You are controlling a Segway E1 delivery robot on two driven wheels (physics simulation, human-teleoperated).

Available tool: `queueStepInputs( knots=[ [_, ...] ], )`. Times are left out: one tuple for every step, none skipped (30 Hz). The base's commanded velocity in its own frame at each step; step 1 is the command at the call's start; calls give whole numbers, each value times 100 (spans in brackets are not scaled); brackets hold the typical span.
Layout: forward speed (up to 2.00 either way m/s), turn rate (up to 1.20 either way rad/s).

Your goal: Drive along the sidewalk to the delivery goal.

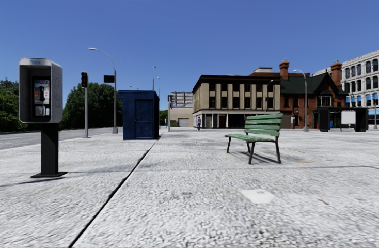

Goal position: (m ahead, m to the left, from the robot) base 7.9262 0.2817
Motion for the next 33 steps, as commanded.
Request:
queueStepInputs(
  knots=[
    [200,0],
    [200,0],
    [200,0],
    [200,0],
    [200,0],
    [200,0],
    [200,0],
    [200,0],
    [200,0],
    [200,0],
    [200,0],
    [200,0],
    [200,0],
    [200,0],
    [200,0],
    [200,0],
    [200,0],
    [200,0],
    [200,0],
    [200,0],
    [200,0],
    [200,5],
    [200,5],
    [200,10],
    [200,16],
    [200,16],
    [200,22],
    [200,25],
    [200,25],
    [200,25],
    [200,25],
    [200,25],
    [200,25]
  ],
)
